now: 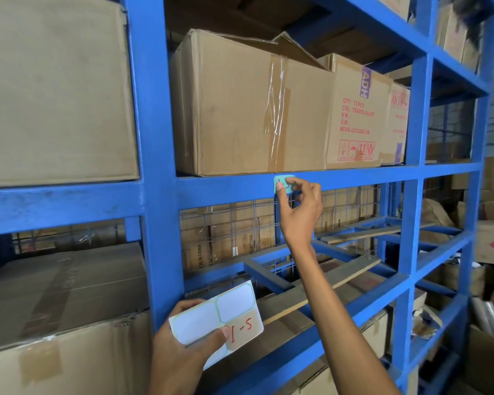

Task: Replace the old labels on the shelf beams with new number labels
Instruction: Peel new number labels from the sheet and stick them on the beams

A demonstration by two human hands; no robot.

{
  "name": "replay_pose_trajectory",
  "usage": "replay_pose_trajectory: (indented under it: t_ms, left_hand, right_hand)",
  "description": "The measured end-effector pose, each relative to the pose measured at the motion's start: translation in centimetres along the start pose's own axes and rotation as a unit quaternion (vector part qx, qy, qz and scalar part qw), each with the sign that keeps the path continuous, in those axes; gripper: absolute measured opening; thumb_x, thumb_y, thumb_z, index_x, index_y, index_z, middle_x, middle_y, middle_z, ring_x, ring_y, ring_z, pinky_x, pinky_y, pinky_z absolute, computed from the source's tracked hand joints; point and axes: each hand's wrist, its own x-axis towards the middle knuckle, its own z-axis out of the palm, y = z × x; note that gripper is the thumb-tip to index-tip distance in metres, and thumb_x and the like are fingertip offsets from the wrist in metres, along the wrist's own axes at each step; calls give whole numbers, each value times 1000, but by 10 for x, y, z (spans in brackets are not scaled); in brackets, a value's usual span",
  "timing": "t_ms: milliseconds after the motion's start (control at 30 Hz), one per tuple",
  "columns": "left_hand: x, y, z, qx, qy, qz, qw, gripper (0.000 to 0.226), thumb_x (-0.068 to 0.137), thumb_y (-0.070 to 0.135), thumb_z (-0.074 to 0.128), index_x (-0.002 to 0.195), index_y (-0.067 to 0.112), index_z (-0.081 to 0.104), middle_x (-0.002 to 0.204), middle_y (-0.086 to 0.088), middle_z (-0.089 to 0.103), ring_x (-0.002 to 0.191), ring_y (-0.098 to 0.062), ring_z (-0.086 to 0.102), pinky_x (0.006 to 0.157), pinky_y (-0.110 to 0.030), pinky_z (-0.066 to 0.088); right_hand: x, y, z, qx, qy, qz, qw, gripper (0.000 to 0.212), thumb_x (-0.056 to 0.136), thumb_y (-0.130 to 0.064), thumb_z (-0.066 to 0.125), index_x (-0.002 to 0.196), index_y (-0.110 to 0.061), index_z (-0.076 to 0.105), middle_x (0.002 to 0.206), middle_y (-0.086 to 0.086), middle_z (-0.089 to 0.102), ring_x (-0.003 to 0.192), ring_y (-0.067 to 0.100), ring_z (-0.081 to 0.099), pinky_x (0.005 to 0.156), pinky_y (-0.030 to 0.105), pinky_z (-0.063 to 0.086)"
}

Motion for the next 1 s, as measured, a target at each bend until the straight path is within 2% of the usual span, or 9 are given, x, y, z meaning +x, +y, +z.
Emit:
replay_pose_trajectory:
  t_ms: [233, 367, 433, 533, 633, 700, 833, 933, 1000]
  left_hand:
    - [-3, -2, -4, -2, 2, 9, 1000, 53, 53, -5, 95, 94, 14, 67, 83, -4, 77, 91, -25, 70, 57, -14, 57]
    - [-3, -5, -10, -6, 20, 7, 1000, 54, 49, 3, 97, 95, 15, 70, 87, 8, 79, 91, -24, 72, 58, -15, 58]
    - [-3, -6, -11, -1, 23, 7, 1000, 57, 44, 15, 94, 96, 16, 71, 89, 5, 80, 90, -23, 73, 61, -19, 59]
    - [-5, -7, -12, 7, 29, 6, 1000, 58, 41, 21, 90, 97, 17, 71, 90, 6, 80, 88, -19, 75, 61, -19, 59]
    - [-9, -6, -13, 6, 33, 4, 999, 55, 43, 21, 90, 94, 19, 72, 87, 4, 80, 83, -16, 75, 67, -22, 57]
    - [-12, -6, -14, -4, 40, -4, 999, 52, 44, 19, 90, 93, 19, 71, 86, 1, 81, 81, -17, 76, 70, -29, 58]
    - [-18, -2, -13, -20, 47, -17, 999, 51, 47, 16, 90, 95, 16, 73, 88, -3, 81, 84, -22, 78, 73, -38, 61]
    - [-16, 9, -10, -62, 48, -45, 996, 47, 60, -1, 93, 101, 12, 74, 94, -7, 81, 91, -29, 78, 78, -47, 64]
    - [-17, 15, -10, -89, 43, -66, 993, 39, 71, -6, 85, 105, 11, 74, 98, -6, 81, 94, -29, 78, 83, -49, 63]
  right_hand:
    - [-10, -3, -5, -106, 5, -49, 993, 50, 98, -47, 55, 141, -20, 54, 135, 6, 48, 123, 20, 48, 99, 44, 47]
    - [-26, -3, 2, -169, -63, -126, 976, 75, 98, -21, 56, 163, -16, 19, 172, 8, 12, 159, 26, 13, 118, 48, 34]
    - [-30, 3, 7, -191, -149, -142, 960, 99, 87, -9, 63, 164, -17, 1, 173, 8, -11, 161, 26, -9, 105, 49, 50]
    - [-29, 6, 8, -192, -185, -137, 954, 116, 80, -8, 71, 164, -23, -8, 171, 6, -21, 159, 28, -18, 84, 48, 60]
    - [-26, 3, 2, -173, -197, -147, 954, 118, 82, -13, 75, 163, -30, -9, 171, 7, -21, 159, 28, -18, 91, 56, 58]
    - [-27, -5, -8, -175, -209, -146, 951, 116, 85, -20, 75, 162, -34, -11, 171, 7, -21, 159, 28, -19, 109, 65, 44]
    - [-54, -40, -43, -64, -231, -77, 968, 97, 94, -28, 67, 163, -36, -1, 174, -6, -5, 160, 16, -10, 126, 57, 15]
    - [-86, -67, -75, 84, -253, -22, 964, 66, 98, -17, 66, 154, -38, 38, 158, -18, 44, 152, 7, 33, 126, 43, 30]
    - [-109, -79, -92, 101, -274, -20, 956, 44, 97, -12, 67, 137, -30, 62, 140, -18, 61, 139, 6, 49, 118, 36, 40]
